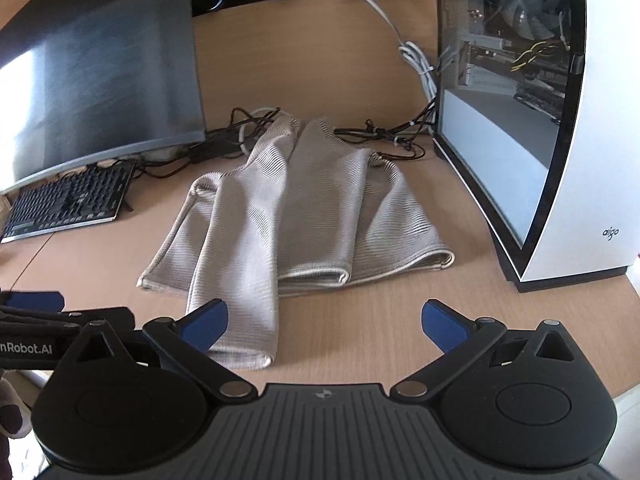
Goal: Fold clothes
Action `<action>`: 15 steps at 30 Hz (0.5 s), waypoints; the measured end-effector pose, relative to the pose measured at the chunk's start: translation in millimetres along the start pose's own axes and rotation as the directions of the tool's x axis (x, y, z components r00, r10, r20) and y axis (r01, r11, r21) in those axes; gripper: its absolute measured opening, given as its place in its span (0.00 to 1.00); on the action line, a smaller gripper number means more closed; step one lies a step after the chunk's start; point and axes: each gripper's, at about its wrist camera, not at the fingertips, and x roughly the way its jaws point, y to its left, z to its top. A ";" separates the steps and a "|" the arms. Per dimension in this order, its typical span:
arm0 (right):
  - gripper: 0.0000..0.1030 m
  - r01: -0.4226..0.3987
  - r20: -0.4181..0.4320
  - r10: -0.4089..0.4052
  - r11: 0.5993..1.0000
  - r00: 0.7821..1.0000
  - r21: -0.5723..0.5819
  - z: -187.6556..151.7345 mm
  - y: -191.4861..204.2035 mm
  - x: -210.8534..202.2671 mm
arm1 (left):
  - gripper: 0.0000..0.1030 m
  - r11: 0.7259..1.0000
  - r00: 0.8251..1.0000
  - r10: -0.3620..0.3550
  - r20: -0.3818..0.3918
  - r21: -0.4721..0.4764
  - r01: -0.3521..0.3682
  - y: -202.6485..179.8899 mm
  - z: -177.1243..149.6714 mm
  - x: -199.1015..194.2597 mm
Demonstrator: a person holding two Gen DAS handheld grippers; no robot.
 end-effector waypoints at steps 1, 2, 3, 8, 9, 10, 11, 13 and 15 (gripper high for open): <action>1.00 0.005 -0.002 -0.005 1.000 1.000 0.013 2.7 1.4 1.5 | 1.00 1.000 1.000 -0.014 -0.004 -0.003 0.014 4.7 2.9 2.4; 1.00 0.009 -0.004 -0.009 1.000 1.000 0.026 5.6 2.9 3.0 | 1.00 1.000 1.000 -0.028 -0.011 -0.007 0.028 9.7 5.8 5.0; 1.00 0.010 -0.009 -0.010 0.999 1.000 0.040 8.4 4.3 4.4 | 1.00 0.999 0.999 -0.043 -0.018 -0.010 0.043 14.8 8.6 7.7; 1.00 0.019 -0.033 -0.015 0.994 0.999 0.107 19.6 13.1 9.9 | 1.00 0.990 0.989 -0.138 -0.048 -0.028 0.136 37.9 22.7 24.2; 1.00 0.023 -0.037 -0.019 0.993 0.999 0.114 20.2 14.3 10.3 | 1.00 0.987 0.986 -0.160 -0.056 -0.035 0.158 40.6 25.5 28.5; 1.00 0.029 -0.044 -0.024 0.993 0.999 0.119 20.7 14.6 11.3 | 1.00 0.983 0.982 -0.181 -0.063 -0.044 0.178 43.2 28.2 32.9; 1.00 0.036 -0.052 -0.030 0.992 0.998 0.122 21.1 14.7 12.5 | 1.00 0.979 0.977 -0.200 -0.068 -0.055 0.197 45.0 30.6 37.5; 1.00 0.049 -0.067 -0.040 0.990 0.997 0.134 22.7 13.0 16.0 | 1.00 0.970 0.968 -0.236 -0.084 -0.072 0.231 46.7 34.8 46.0; 1.00 0.059 -0.082 -0.047 0.986 0.996 0.153 25.4 8.3 21.1 | 1.00 0.965 0.961 -0.259 -0.094 -0.071 0.253 46.1 38.0 55.1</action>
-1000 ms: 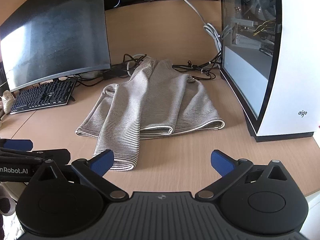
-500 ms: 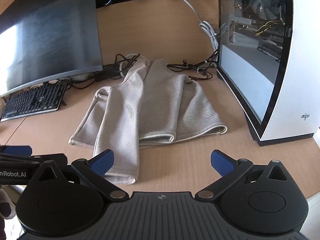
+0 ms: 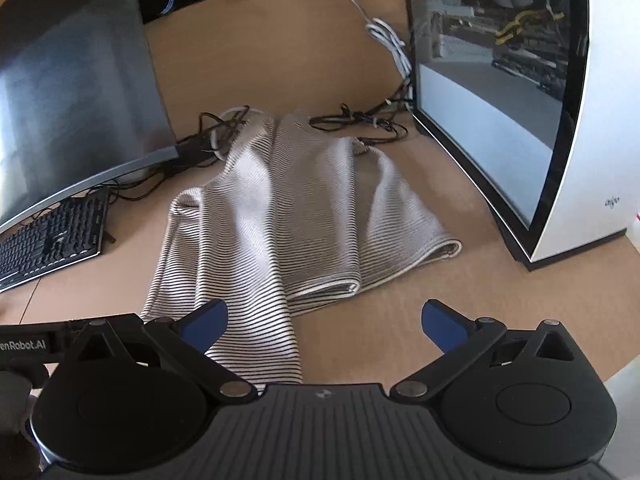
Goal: Fold clothes
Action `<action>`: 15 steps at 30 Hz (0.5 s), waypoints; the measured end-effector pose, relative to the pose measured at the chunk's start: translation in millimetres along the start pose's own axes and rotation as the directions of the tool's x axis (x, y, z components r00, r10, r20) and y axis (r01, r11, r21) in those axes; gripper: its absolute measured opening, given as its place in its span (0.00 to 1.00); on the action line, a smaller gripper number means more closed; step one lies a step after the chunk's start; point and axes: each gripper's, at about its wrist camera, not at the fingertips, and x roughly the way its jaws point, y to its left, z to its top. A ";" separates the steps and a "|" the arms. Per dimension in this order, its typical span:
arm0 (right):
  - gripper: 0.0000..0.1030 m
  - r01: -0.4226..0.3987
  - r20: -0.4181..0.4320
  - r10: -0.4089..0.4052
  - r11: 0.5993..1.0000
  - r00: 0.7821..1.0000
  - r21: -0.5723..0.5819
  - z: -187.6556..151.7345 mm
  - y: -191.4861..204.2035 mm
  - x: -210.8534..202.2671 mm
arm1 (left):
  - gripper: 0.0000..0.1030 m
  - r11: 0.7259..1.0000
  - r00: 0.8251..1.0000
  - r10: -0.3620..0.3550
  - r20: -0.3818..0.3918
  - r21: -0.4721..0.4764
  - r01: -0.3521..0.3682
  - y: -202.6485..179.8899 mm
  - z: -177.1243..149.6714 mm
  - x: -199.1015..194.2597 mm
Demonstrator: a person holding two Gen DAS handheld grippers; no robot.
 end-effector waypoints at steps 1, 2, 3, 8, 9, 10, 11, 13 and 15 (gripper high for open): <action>1.00 0.002 -0.006 -0.002 1.000 1.000 0.009 2.4 -2.6 3.3 | 1.00 1.000 1.000 -0.012 -0.006 0.001 0.012 0.7 2.1 4.3; 1.00 0.004 -0.012 -0.003 1.000 1.000 0.019 4.9 -5.5 6.8 | 1.00 1.000 1.000 -0.020 -0.011 0.003 0.020 1.5 4.2 8.9; 1.00 0.003 -0.018 -0.003 1.000 1.000 0.025 7.3 -8.4 10.2 | 1.00 1.000 1.000 -0.021 -0.015 0.006 0.021 2.2 6.3 13.7; 1.00 -0.034 -0.037 0.035 0.999 0.999 0.012 24.8 -17.1 36.2 | 1.00 1.000 1.000 -0.015 -0.007 0.002 0.015 4.3 20.2 33.8; 1.00 -0.045 -0.043 0.045 0.999 0.998 0.005 29.3 -16.9 44.2 | 1.00 1.000 1.000 -0.011 -0.004 -0.003 0.011 4.7 23.6 37.6; 1.00 -0.055 -0.050 0.055 0.998 0.997 -0.002 33.9 -16.6 52.2 | 1.00 1.000 1.000 -0.006 -0.006 -0.012 0.006 4.6 27.8 41.9; 1.00 -0.069 -0.059 0.069 0.998 0.996 -0.005 39.3 -15.9 61.9 | 1.00 1.000 1.000 -0.003 -0.012 -0.024 0.002 4.5 32.6 47.1; 1.00 -0.096 -0.076 0.095 0.995 0.993 -0.012 51.4 -14.2 81.9 | 1.00 0.999 1.000 -0.006 -0.022 -0.042 0.006 4.6 42.1 58.4; 1.00 -0.120 -0.089 0.118 0.993 0.989 -0.020 63.1 -12.5 100.5 | 1.00 0.999 1.000 -0.004 -0.029 -0.053 0.002 2.6 52.8 71.3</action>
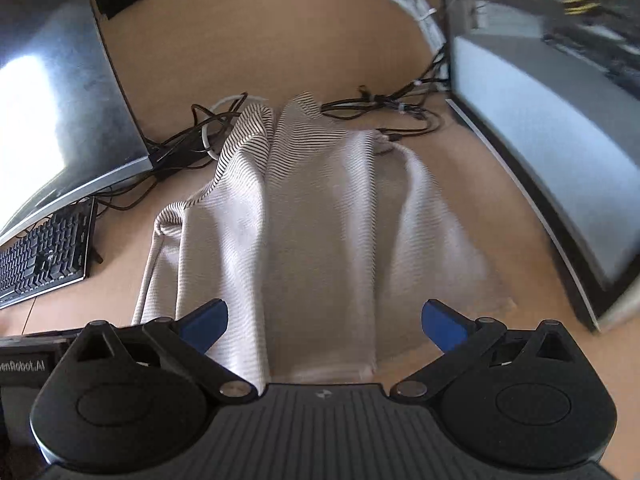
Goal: Fold clothes
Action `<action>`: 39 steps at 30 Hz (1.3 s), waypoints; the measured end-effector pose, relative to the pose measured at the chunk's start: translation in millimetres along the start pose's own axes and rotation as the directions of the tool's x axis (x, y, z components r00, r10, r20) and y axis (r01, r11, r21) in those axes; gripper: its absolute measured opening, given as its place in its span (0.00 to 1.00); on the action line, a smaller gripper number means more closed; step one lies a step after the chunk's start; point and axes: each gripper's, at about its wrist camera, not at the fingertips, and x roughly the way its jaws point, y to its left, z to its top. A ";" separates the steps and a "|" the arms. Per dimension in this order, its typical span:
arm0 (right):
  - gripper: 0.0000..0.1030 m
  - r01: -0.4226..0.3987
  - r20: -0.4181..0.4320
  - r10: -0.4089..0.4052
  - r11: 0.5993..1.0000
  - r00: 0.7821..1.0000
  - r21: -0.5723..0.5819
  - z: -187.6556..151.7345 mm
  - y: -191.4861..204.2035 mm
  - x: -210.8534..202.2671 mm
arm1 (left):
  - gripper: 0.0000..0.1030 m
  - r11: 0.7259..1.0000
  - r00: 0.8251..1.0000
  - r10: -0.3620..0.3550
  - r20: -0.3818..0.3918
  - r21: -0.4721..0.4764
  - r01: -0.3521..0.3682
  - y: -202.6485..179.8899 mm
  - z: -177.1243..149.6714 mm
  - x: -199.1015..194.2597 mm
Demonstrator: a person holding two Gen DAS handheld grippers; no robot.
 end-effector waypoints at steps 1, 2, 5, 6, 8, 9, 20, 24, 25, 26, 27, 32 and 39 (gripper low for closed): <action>1.00 -0.004 -0.002 0.004 1.000 1.000 -0.005 6.5 -1.1 8.5 | 1.00 1.000 1.000 0.005 -0.006 -0.008 -0.005 -1.7 5.4 6.1; 1.00 -0.007 -0.003 0.007 1.000 1.000 -0.010 13.1 -2.4 17.2 | 1.00 1.000 1.000 0.010 -0.011 -0.017 -0.010 -3.2 10.6 12.0; 1.00 -0.022 -0.014 0.022 1.000 1.000 -0.005 30.7 -10.9 41.6 | 1.00 0.999 0.999 0.013 -0.029 -0.036 -0.014 -4.2 21.3 26.9; 1.00 -0.029 -0.019 0.029 1.000 0.999 0.001 36.0 -14.8 49.2 | 1.00 0.999 0.999 0.014 -0.038 -0.042 -0.016 -4.2 23.9 31.5; 1.00 -0.058 -0.052 0.061 0.997 0.997 0.047 42.1 -25.8 63.8 | 1.00 0.998 0.997 0.020 -0.075 -0.064 -0.025 -1.9 24.2 38.9; 1.00 -0.077 -0.075 0.083 0.994 0.994 0.080 43.2 -32.5 70.3 | 1.00 0.997 0.995 0.018 -0.093 -0.076 -0.025 -0.1 23.6 42.1; 1.00 -0.209 -0.140 0.236 0.961 0.962 0.184 20.9 -57.2 60.1 | 1.00 1.000 0.991 -0.013 -0.136 -0.005 0.012 -2.9 -1.6 18.2; 1.00 -0.214 -0.173 0.234 0.968 0.957 0.128 -4.4 -45.0 36.2 | 1.00 0.998 0.986 -0.047 -0.158 0.029 0.052 2.4 -24.4 -6.7; 1.00 -0.212 -0.178 0.229 0.971 0.957 0.109 -12.0 -38.3 29.6 | 1.00 0.997 0.984 -0.059 -0.168 0.036 0.066 4.3 -30.0 -13.3; 1.00 -0.208 -0.181 0.222 0.974 0.958 0.092 -20.3 -31.1 22.6 | 1.00 0.996 0.981 -0.071 -0.178 0.040 0.079 6.3 -35.0 -19.7; 1.00 -0.205 -0.184 0.217 0.975 0.959 0.081 -27.6 -25.8 16.5 | 1.00 0.995 0.978 -0.085 -0.190 0.032 0.093 8.6 -38.7 -25.9; 1.00 -0.200 -0.174 0.212 0.976 0.962 0.083 -51.3 -12.9 -3.5 | 1.00 0.973 0.955 -0.230 -0.189 -0.064 0.222 20.8 -42.4 -43.9; 1.00 -0.183 -0.137 0.207 0.968 0.969 0.170 -52.3 -15.4 -6.4 | 0.82 0.988 0.979 -0.156 -0.135 -0.013 0.156 11.8 -16.8 -18.7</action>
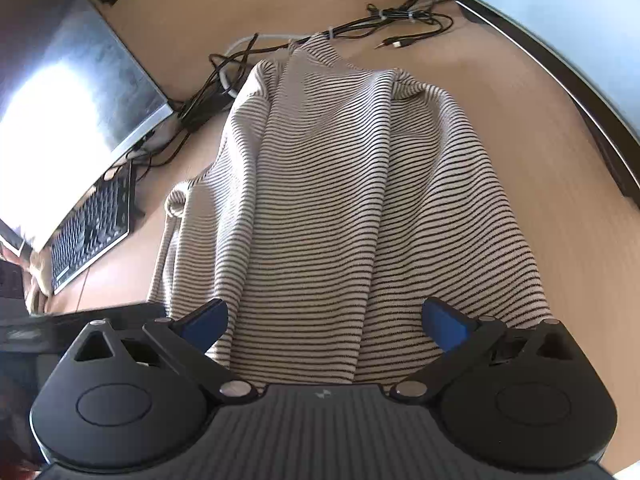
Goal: Fold clothes
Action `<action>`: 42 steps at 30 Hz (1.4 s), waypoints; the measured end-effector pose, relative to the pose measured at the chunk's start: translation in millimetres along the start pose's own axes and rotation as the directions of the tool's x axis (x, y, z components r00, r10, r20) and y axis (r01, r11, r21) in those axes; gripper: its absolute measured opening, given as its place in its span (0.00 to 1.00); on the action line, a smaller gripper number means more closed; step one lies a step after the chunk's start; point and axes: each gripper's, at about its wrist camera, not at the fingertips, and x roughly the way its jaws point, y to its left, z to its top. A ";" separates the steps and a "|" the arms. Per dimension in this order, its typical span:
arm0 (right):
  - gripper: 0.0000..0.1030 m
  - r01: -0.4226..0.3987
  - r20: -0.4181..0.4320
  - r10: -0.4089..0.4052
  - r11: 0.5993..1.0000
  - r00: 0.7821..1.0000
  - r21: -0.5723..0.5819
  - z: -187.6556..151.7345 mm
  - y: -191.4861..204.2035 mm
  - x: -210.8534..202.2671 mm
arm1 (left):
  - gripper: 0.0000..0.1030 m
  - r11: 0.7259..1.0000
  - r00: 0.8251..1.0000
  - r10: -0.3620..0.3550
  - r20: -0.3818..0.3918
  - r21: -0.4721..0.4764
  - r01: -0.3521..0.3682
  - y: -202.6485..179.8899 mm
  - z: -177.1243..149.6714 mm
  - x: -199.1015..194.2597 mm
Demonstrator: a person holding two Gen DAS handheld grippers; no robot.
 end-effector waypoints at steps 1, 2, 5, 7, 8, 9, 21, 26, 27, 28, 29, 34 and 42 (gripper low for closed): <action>1.00 -0.003 0.004 0.003 1.000 1.000 0.006 -0.7 -1.0 -0.3 | 0.82 1.000 1.000 -0.008 0.003 0.001 0.008 -2.4 3.3 4.1; 1.00 -0.007 0.009 0.007 1.000 1.000 0.015 -1.0 -2.2 -0.5 | 0.79 1.000 1.000 -0.030 0.001 0.007 0.030 -5.1 5.2 6.8; 1.00 -0.029 0.023 0.028 0.998 0.999 0.055 -1.0 -7.5 -1.9 | 0.61 0.996 0.997 -0.079 -0.005 0.039 0.079 -15.7 6.7 12.6; 1.00 -0.049 0.031 0.046 0.995 0.998 0.089 -1.2 -12.2 -3.1 | 0.30 0.998 0.999 -0.041 0.007 0.052 0.040 -24.1 8.4 17.2; 1.00 -0.059 0.032 0.056 0.993 0.998 0.099 -1.3 -14.0 -3.7 | 0.11 0.999 0.999 -0.026 0.027 0.042 0.025 -23.7 11.3 15.0; 1.00 -0.069 0.033 0.066 0.992 0.997 0.108 -1.4 -15.6 -4.4 | 0.11 1.000 0.998 -0.022 0.066 0.020 0.021 -19.7 16.0 7.2; 1.00 -0.064 -0.027 0.064 0.998 0.998 0.023 -5.7 -5.1 -5.7 | 0.05 0.941 0.813 0.292 0.503 -0.305 -0.149 83.2 56.7 -139.5; 1.00 -0.020 -0.055 0.020 1.000 0.998 -0.001 -4.2 4.7 -2.2 | 0.67 0.984 0.910 0.158 0.382 -0.135 -0.114 49.6 31.9 -96.9; 1.00 -0.017 -0.060 0.016 1.000 0.998 -0.010 -4.3 6.7 -1.7 | 0.74 0.990 0.934 0.126 0.335 -0.101 -0.097 40.9 24.3 -80.4; 1.00 -0.017 -0.061 0.016 1.000 0.998 -0.016 -4.6 7.4 -1.5 | 0.80 0.994 0.953 0.104 0.285 -0.069 -0.088 33.4 18.4 -65.3; 1.00 -0.017 -0.061 0.016 1.000 0.998 -0.020 -4.8 7.6 -1.2 | 0.81 0.996 0.967 0.088 0.238 -0.036 -0.081 27.5 11.7 -51.5; 1.00 -0.006 -0.062 0.001 0.996 0.998 -0.090 -8.9 14.0 0.8 | 0.79 0.995 0.993 0.081 0.085 0.052 -0.085 11.9 -14.3 7.6; 1.00 0.005 -0.200 -0.056 0.969 0.978 -0.247 -21.4 30.8 -3.2 | 0.08 0.999 0.999 -0.002 0.036 0.048 0.000 -11.8 -18.9 5.2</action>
